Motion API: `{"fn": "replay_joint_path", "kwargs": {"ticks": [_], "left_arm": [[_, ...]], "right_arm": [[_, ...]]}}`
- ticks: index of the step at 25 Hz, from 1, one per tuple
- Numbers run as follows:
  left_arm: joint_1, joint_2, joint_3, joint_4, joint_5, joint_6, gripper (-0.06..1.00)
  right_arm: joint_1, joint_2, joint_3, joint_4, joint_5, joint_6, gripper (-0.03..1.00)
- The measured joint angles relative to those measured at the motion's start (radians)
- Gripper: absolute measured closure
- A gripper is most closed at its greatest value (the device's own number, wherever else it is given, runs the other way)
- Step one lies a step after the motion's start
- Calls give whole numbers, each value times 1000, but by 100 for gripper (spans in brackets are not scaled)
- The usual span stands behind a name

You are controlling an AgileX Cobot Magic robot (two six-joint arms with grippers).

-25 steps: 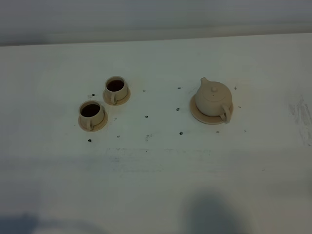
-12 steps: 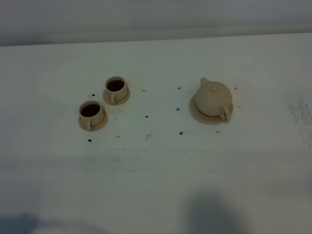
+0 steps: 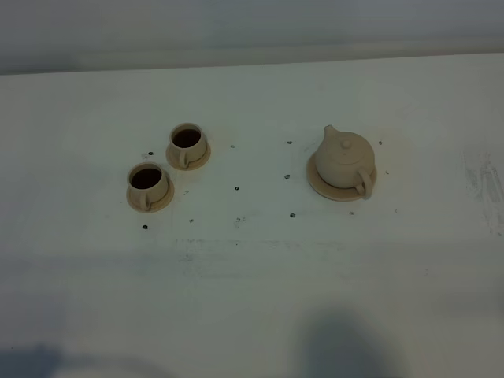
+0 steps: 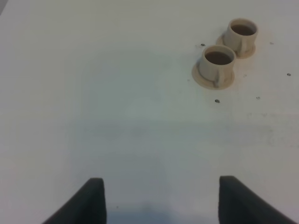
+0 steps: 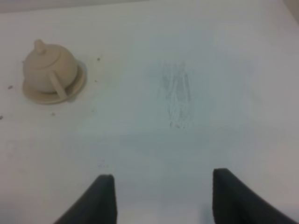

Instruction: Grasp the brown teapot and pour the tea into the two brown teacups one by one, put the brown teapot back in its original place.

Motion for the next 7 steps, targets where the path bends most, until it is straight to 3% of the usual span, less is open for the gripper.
{"fn": "replay_joint_path", "kwargs": {"ticks": [7], "left_arm": [[0, 0, 0, 0, 0, 0, 42]], "right_arm": [[0, 0, 0, 0, 0, 0, 48]]}}
